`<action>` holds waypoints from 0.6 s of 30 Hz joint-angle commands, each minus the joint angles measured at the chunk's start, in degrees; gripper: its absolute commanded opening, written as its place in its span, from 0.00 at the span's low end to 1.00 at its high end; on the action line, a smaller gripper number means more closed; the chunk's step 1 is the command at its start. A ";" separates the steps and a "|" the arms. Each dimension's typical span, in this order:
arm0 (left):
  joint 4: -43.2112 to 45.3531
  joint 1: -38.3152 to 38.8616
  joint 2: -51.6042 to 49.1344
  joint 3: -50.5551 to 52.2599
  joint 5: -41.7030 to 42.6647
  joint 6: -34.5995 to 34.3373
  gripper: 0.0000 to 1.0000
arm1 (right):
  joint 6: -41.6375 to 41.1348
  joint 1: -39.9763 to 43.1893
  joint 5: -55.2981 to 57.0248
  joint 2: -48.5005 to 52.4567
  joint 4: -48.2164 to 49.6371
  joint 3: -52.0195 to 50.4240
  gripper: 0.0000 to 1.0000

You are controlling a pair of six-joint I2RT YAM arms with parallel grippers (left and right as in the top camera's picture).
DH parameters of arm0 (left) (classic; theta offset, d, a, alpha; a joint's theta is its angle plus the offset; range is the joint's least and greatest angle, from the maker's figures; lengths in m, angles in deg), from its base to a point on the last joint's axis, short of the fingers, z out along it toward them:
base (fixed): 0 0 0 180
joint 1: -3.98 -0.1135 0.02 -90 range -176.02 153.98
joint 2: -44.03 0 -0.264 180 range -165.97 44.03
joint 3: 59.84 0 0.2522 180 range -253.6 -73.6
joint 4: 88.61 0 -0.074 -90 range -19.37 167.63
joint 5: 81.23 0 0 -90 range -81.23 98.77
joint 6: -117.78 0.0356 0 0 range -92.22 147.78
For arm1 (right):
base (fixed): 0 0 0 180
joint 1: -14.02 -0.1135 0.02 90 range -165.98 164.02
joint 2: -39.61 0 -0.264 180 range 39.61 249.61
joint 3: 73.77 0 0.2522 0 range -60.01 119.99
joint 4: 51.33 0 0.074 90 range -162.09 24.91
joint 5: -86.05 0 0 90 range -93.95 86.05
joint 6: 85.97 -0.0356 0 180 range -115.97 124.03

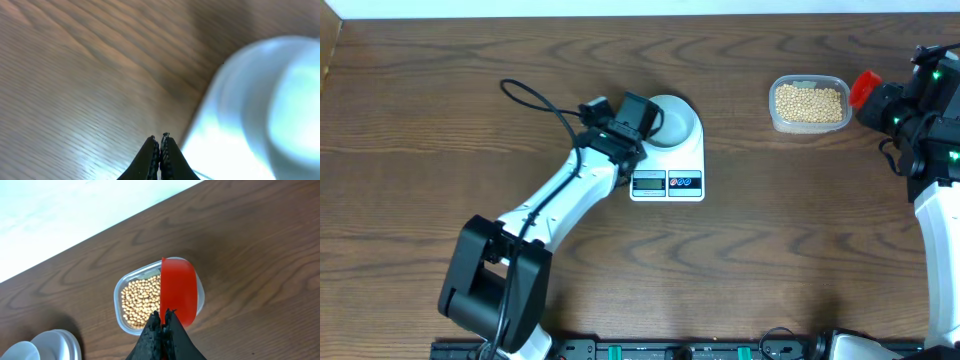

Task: Scoop item into bowl and weigh 50g on scale

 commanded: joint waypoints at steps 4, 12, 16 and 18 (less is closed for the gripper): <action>-0.35 4.90 0.11 0.28 2.45 0.42 0.07 | 0.09 -0.28 -0.79 0.26 -0.57 1.44 0.01; -0.48 10.32 0.09 0.28 2.08 12.85 0.07 | 0.09 -0.31 -3.82 0.26 -2.36 1.44 0.01; -0.63 13.22 0.09 0.28 2.12 20.96 0.07 | 0.76 -0.28 -3.78 0.26 -2.86 1.44 0.01; -0.48 14.40 0.09 0.28 2.12 23.56 0.07 | 0.76 -0.28 -3.78 0.26 -3.06 1.44 0.01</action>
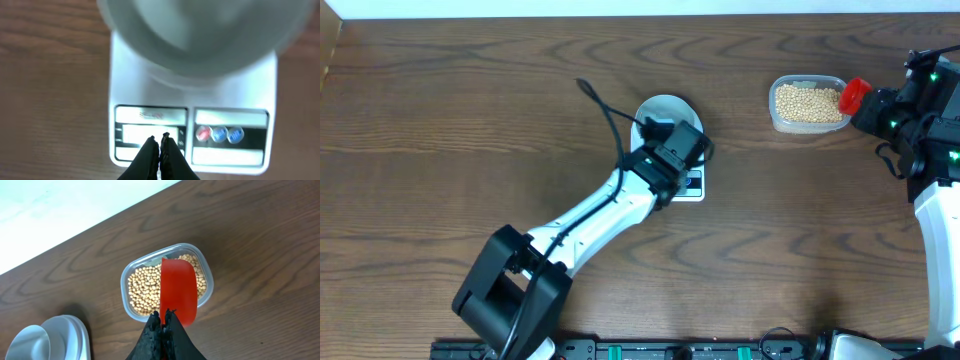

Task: Scoop item into bowl and weigh 50g on scale

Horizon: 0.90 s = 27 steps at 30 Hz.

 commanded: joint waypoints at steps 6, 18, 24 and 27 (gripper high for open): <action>-0.28 4.31 -0.09 0.33 0.28 9.33 0.07 | 0.72 -0.20 -0.76 0.26 -1.07 1.44 0.01; 2.01 4.57 -5.79 0.35 0.57 9.25 0.08 | 1.01 -0.20 -0.79 0.26 -1.70 1.44 0.01; 4.81 4.55 -7.21 0.35 0.55 8.68 0.07 | 1.36 -0.20 -0.79 0.26 -1.70 1.44 0.01; 5.31 4.55 -7.43 0.35 0.52 8.48 0.07 | 1.36 -0.20 -0.79 0.26 -1.66 1.44 0.01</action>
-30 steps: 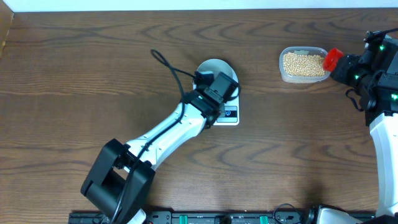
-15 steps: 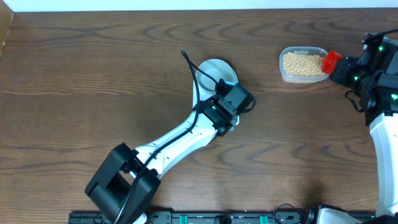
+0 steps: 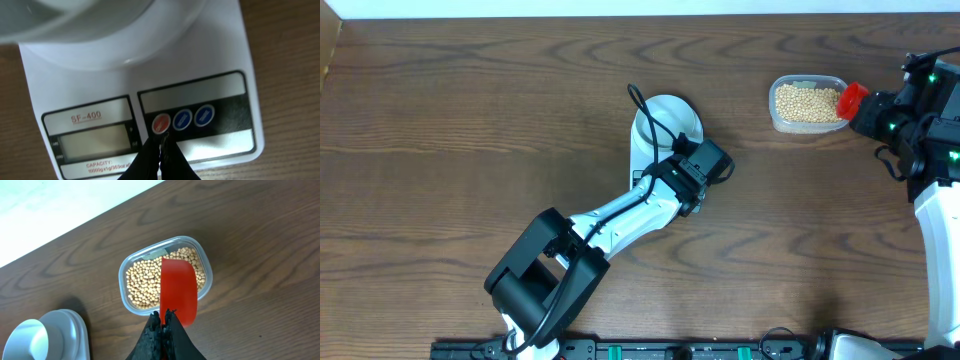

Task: Scoop item into bowl and weigh 50g on scale

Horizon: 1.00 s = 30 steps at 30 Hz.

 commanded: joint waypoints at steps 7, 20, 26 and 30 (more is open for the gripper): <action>2.16 0.00 -1.77 0.33 -0.31 -0.31 0.07 | 1.38 -0.20 -0.59 0.26 -0.46 1.44 0.01; 3.15 0.00 -2.91 0.33 -0.37 -0.31 0.07 | 2.23 -0.20 -0.59 0.26 -0.94 1.44 0.01; 3.19 0.00 -2.91 0.33 -2.36 -2.91 0.07 | 2.25 -0.20 -0.59 0.26 -0.81 1.44 0.01; 3.65 -0.11 -2.91 0.33 -2.32 -4.17 0.07 | 2.45 -0.20 -0.59 0.26 -0.83 1.44 0.01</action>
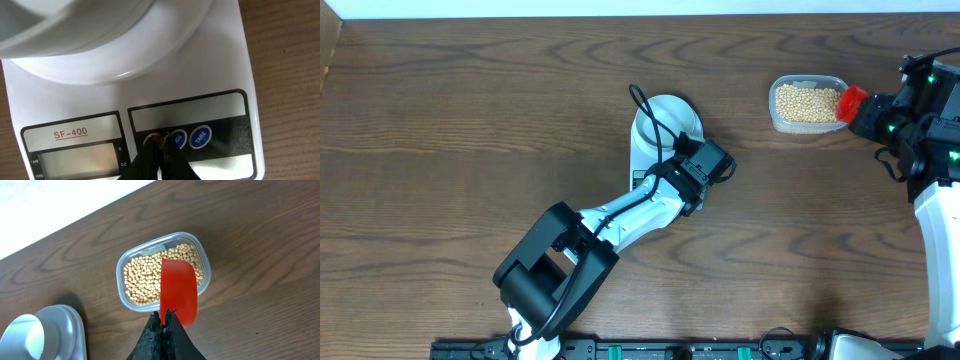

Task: Scoop item into bowl and weigh 50g on scale

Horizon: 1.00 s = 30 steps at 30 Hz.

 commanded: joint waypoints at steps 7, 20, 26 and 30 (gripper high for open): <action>0.20 -0.11 -0.57 0.33 -1.60 -3.76 0.07 | 1.11 -0.20 -0.59 0.26 0.02 1.44 0.01; 0.13 -0.39 -0.59 0.55 -1.62 -3.76 0.07 | 1.55 -0.20 -0.57 0.26 -1.09 1.44 0.01; -1.29 -1.60 -0.59 0.55 -6.32 -8.46 0.07 | 1.55 -0.20 -0.57 0.26 -1.11 1.44 0.01; -1.42 -1.66 -0.59 0.55 -5.51 -8.44 0.07 | 1.53 -0.20 -0.57 0.26 -1.11 1.44 0.01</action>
